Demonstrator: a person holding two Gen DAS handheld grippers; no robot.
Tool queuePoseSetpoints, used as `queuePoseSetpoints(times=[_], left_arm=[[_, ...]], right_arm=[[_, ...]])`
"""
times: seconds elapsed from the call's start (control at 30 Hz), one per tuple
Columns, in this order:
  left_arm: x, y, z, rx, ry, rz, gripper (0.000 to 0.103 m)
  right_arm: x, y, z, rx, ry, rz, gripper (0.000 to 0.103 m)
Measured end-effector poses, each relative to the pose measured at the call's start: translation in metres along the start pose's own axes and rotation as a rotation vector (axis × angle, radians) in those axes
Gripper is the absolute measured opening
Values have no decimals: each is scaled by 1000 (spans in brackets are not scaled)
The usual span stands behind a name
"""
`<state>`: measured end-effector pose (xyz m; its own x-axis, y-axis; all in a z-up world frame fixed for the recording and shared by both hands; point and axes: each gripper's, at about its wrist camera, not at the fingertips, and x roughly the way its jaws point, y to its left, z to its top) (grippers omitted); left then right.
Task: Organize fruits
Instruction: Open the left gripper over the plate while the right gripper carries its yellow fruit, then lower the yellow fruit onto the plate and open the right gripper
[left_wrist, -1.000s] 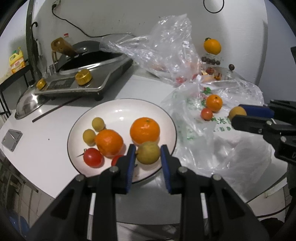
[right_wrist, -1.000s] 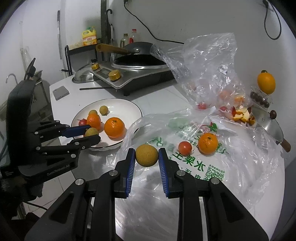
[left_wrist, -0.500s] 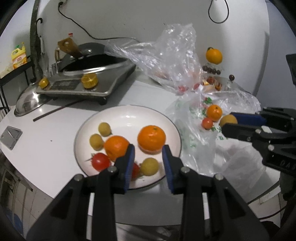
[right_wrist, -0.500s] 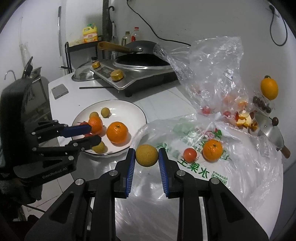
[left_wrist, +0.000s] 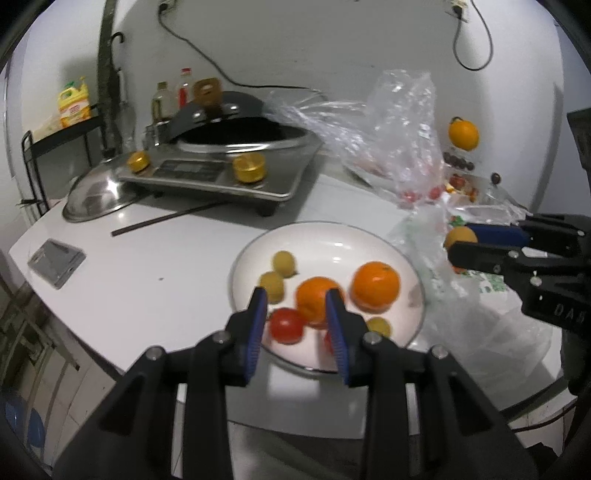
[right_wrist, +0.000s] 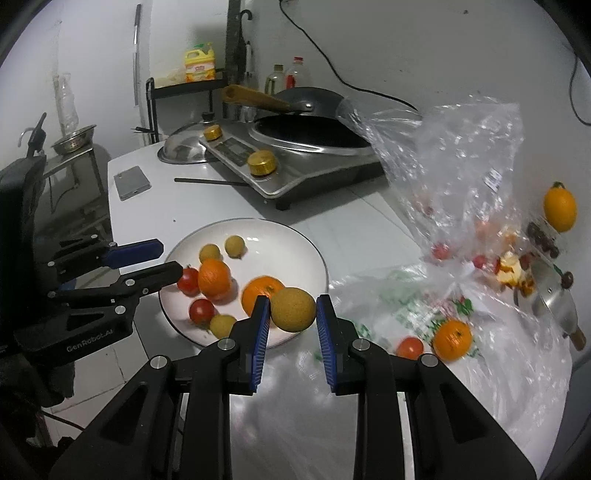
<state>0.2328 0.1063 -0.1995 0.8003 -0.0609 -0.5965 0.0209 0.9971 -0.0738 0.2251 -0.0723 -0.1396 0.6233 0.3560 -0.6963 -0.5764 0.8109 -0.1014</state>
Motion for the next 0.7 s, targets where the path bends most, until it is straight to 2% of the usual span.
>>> queuePoseSetpoints(times=[0.17,0.23,0.3,0.33,0.7], left_arm=[[-2,17,1,-24,-8,36,35],[-2,22,0,-31,-9,48,39],[-3,27,0,-42,-15,53,62],[-4,30,0,-55,-23,57,64],[6,56,-3,-102,-9,82,64]], right_arm=[[16,7,12,-13,0,19,28],[21,8,15,-15,1,24,28],[28,9,20,-16,3,29,28],[30,10,21,-17,4,31,28],[66,20,39,-44,33,57,28]])
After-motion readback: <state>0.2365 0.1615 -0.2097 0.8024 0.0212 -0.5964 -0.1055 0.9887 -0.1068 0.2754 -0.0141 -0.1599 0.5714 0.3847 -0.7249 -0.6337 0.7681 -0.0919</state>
